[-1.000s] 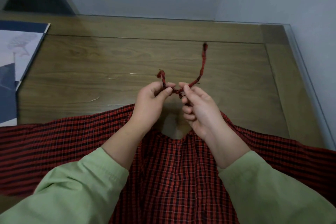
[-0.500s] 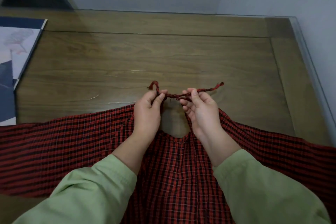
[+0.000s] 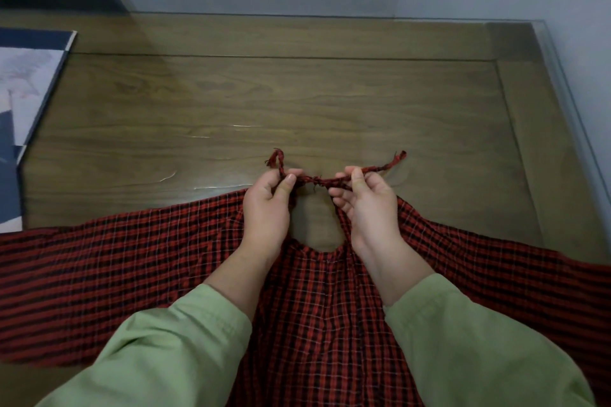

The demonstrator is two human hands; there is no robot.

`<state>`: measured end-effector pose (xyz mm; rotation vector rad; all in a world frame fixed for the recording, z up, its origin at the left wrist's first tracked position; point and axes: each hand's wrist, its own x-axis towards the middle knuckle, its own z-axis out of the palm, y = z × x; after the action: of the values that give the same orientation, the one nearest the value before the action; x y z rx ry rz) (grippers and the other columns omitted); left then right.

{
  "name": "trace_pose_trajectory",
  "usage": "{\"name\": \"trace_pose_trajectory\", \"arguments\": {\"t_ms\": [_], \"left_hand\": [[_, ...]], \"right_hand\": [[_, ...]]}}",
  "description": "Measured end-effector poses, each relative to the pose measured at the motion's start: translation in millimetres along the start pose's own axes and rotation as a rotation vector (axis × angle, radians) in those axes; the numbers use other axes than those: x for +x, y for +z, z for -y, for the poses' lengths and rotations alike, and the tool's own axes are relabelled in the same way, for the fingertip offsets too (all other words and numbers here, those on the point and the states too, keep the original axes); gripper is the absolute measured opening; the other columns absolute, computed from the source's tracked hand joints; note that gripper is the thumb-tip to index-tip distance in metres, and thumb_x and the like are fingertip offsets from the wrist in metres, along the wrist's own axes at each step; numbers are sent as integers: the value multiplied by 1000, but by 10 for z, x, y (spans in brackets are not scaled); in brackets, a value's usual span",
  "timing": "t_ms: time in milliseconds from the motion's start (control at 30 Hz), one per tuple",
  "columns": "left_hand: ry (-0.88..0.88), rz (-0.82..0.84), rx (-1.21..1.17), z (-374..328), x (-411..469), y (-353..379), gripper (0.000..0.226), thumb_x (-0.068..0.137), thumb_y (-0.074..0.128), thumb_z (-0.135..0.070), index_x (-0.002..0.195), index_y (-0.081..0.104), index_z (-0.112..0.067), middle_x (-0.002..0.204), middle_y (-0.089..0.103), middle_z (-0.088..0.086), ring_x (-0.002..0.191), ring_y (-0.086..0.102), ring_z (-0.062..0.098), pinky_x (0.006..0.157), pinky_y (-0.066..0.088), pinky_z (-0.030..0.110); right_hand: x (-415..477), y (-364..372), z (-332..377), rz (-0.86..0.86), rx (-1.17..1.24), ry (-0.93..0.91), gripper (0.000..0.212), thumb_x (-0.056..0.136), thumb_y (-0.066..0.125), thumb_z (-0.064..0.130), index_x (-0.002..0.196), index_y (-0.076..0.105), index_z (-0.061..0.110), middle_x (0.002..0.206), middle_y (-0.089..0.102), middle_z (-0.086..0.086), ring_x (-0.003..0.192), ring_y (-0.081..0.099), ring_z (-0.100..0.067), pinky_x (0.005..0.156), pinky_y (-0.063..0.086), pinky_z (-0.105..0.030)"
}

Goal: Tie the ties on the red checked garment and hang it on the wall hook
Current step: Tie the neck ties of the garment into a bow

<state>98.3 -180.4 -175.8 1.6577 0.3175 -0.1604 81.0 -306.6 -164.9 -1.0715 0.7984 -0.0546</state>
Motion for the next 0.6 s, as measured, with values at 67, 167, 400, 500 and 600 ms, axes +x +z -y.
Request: {"name": "trace_pose_trajectory", "arguments": {"t_ms": [67, 167, 400, 500, 600], "left_hand": [[-18, 20, -13, -55, -15, 26, 20, 95, 54, -11, 95, 72, -20, 99, 73, -3, 97, 66, 6, 88, 50, 20], [19, 113, 26, -148, -6, 59, 16, 95, 56, -11, 97, 71, -15, 98, 74, 2, 96, 67, 9, 90, 51, 23], [29, 194, 39, -139, 51, 82, 11, 91, 61, -5, 98, 68, -9, 78, 71, 2, 76, 68, 5, 80, 52, 18], [17, 197, 45, -45, 60, 75, 12, 92, 59, -7, 99, 68, -7, 77, 71, 1, 76, 67, 2, 77, 49, 15], [67, 212, 87, -10, 60, 63, 13, 94, 56, -8, 91, 68, -6, 85, 71, 4, 89, 65, -2, 83, 46, 13]], "right_hand": [[8, 18, -3, -21, -33, -14, 17, 101, 47, 17, 94, 62, 13, 82, 67, -3, 53, 60, -6, 50, 48, -16], [10, 31, 16, 2, -116, -43, 11, 98, 51, 13, 103, 61, 15, 76, 63, -1, 50, 56, -4, 48, 44, -15], [9, -9, -37, 66, -443, -178, 9, 93, 60, 14, 91, 57, 23, 83, 69, -3, 75, 66, -10, 79, 54, -33], [22, -17, -84, 75, -633, -266, 7, 87, 63, 24, 80, 60, 25, 82, 72, -3, 81, 69, -17, 83, 55, -44], [16, -35, -111, 88, -740, -320, 6, 86, 62, 25, 80, 63, 22, 81, 72, 1, 82, 68, -16, 81, 55, -41]]}}
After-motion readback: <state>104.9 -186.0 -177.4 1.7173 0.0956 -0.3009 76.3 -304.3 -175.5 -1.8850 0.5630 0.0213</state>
